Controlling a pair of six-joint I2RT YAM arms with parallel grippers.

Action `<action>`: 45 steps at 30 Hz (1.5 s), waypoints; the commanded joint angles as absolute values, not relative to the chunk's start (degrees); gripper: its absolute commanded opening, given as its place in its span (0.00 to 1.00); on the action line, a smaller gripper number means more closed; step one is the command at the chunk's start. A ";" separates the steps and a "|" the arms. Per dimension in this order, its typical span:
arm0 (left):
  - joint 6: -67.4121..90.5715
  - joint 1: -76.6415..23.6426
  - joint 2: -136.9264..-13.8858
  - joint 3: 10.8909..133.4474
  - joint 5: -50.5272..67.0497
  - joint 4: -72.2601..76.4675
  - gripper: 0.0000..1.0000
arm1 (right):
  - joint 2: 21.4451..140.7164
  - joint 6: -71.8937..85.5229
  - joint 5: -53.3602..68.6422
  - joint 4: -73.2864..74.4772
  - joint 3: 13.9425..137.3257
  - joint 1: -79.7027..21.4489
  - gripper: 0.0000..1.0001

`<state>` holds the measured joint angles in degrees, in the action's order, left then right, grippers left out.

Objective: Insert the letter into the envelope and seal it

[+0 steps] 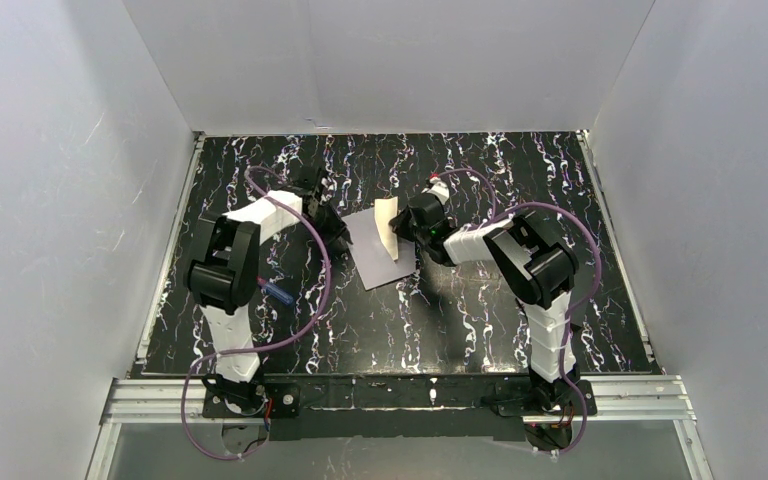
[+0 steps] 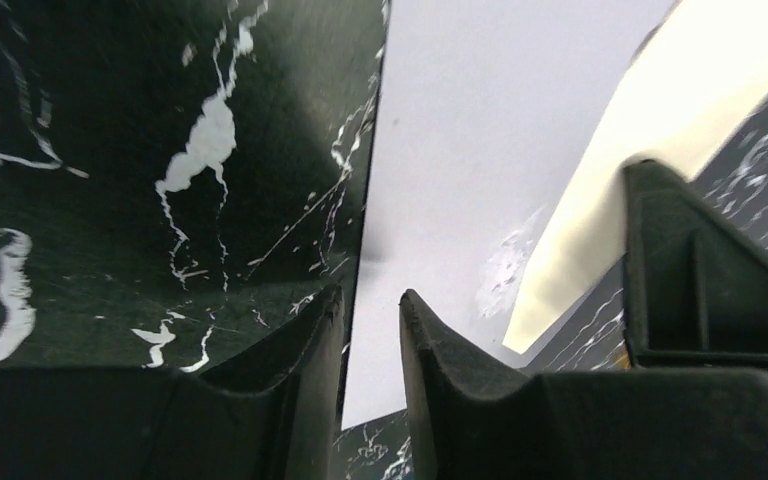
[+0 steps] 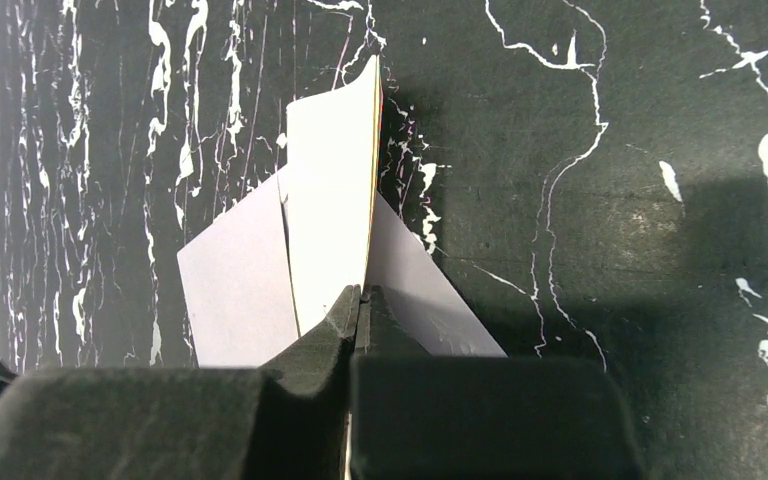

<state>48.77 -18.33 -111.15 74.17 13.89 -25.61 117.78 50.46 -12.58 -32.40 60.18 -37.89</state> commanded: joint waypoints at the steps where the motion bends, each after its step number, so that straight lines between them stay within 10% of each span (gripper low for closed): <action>1: 45.86 -17.69 -102.86 71.51 8.76 -17.59 0.28 | 118.47 50.32 -14.08 -20.30 62.87 -37.62 0.01; 45: 49.65 -16.99 -123.19 82.71 -0.97 -28.79 0.06 | 112.71 46.53 -7.40 -30.98 48.68 -39.00 0.01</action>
